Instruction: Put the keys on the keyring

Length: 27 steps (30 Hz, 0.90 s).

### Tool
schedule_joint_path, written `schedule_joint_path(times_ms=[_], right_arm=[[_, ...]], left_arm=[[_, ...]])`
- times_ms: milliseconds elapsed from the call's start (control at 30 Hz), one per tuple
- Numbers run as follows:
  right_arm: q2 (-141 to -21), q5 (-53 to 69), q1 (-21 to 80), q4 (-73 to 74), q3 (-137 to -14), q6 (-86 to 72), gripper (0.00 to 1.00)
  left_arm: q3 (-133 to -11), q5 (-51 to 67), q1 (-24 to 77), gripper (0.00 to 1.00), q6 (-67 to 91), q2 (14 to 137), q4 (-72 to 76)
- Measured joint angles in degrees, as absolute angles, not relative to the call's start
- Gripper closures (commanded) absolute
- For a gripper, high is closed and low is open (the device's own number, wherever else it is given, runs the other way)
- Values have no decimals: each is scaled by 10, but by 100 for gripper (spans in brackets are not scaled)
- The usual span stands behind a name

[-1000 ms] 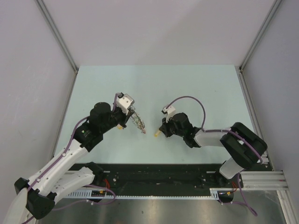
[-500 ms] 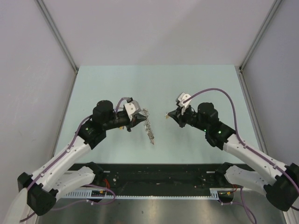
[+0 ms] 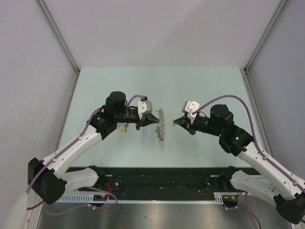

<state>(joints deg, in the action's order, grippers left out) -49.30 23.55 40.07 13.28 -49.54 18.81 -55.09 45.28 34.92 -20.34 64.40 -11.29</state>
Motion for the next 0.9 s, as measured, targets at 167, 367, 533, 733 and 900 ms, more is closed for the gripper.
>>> schedule_joint_path(times_ms=[167, 367, 533, 733, 900], right_arm=[[-500, 256, 408, 149, -495, 210, 100], [-520, 278, 408, 169, -503, 228, 100], [-543, 283, 416, 191, -523, 243, 100], [-562, 291, 432, 225, -547, 266, 100], [-579, 293, 444, 251, -565, 282, 100]], left_arm=[[-551, 453, 363, 100, -224, 654, -137], [-551, 438, 392, 100, -241, 654, -159], [-551, 412, 409, 100, -255, 659, -179], [-551, 391, 423, 100, -267, 665, -196], [-551, 383, 425, 100, -276, 665, -202]])
